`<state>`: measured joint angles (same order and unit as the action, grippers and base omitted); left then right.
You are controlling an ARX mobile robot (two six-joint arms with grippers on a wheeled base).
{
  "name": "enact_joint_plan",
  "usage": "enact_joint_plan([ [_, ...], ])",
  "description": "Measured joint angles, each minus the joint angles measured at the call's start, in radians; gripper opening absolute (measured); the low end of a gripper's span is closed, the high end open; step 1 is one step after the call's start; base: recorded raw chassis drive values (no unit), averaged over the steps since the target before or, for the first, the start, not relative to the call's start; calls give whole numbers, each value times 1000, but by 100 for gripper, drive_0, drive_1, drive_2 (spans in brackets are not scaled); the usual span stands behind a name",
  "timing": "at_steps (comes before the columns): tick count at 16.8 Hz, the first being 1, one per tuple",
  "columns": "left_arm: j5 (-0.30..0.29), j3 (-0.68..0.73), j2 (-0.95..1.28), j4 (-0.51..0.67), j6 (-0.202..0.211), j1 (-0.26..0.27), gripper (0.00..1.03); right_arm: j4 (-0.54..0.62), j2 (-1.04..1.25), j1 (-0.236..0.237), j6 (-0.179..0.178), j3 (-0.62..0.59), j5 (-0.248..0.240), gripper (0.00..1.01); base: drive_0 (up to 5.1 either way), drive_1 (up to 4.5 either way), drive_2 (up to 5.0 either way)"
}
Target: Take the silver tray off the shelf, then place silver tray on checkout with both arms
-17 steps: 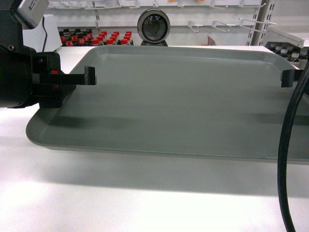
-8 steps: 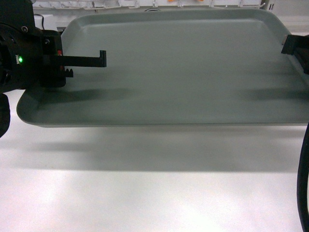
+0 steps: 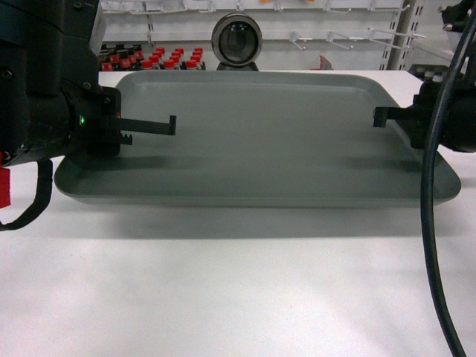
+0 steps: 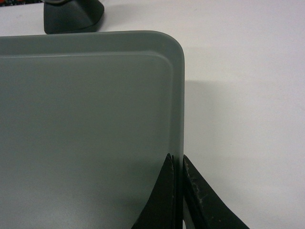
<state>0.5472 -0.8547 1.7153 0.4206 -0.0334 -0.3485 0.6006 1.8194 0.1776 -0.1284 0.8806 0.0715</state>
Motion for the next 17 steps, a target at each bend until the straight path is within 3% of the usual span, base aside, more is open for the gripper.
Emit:
enact_joint_plan([
  [4,-9,-24,63,-32,5,25,4,-55,83,21,10,74,-17,2,11,431,-409],
  [9,-63,-64,129,-16,28,74,4,-90,143,46,11,139,-66,2,11,431,-409],
  [17,-76,-98,172,-12,30,71,4,-140,183,45,44,204,-92,2,11,431,-409],
])
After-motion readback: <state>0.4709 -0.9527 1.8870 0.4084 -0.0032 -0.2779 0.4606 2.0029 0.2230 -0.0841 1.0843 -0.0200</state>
